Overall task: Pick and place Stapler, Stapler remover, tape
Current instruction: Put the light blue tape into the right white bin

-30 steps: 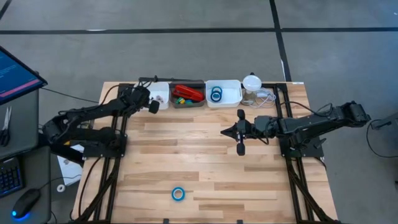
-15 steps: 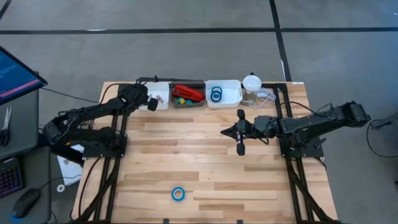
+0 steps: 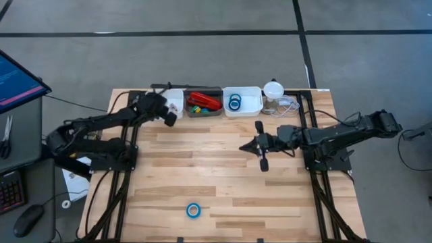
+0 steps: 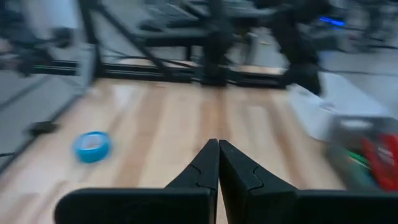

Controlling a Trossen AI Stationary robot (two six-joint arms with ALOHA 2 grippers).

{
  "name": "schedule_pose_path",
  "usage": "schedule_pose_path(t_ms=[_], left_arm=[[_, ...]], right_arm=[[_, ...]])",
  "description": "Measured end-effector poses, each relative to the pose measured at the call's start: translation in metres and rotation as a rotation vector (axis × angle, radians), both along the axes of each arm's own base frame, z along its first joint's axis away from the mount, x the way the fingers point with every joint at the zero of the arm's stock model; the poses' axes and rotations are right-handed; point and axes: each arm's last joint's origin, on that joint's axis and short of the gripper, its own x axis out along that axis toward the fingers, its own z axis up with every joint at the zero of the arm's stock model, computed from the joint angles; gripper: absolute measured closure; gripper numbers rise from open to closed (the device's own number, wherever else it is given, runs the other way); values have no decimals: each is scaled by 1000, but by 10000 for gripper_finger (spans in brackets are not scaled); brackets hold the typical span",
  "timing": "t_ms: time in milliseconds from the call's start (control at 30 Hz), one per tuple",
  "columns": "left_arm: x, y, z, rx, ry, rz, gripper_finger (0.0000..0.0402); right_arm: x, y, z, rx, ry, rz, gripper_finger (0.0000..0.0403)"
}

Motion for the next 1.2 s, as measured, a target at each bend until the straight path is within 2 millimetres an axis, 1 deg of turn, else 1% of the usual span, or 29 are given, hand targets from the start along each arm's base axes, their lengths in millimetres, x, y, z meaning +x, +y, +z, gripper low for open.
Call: schedule_pose_path(t_ms=[67,167,267,333,467,533,633,733,800,967,1100,1200], left_arm=[[8,-9,0,6,14,-76,394],[21,-25,0,15,26,-193,397],[33,-45,1,22,21,-307,400],[40,-61,1,39,36,-365,400],[49,-90,1,110,79,-437,400],[51,-103,1,119,77,-475,400],[52,-122,3,107,55,-545,400],[47,-139,8,102,40,-601,400],[40,-148,11,93,46,-623,400],[24,-169,25,70,-49,-687,400],[14,-183,37,77,-137,-754,400],[7,-188,42,95,-180,-766,400]], right_arm=[[0,2,1,16,-6,59,402],[0,2,2,29,-14,76,402],[2,1,5,95,-3,8,402],[8,4,9,117,28,-48,402],[28,21,13,44,114,-143,402],[41,31,17,27,133,-148,402],[61,46,15,23,180,-127,403],[82,61,9,43,225,-116,403],[93,70,4,59,256,-114,403],[121,92,-7,142,287,-124,403],[141,105,-18,209,355,-161,403],[156,111,-26,244,420,-201,403]])
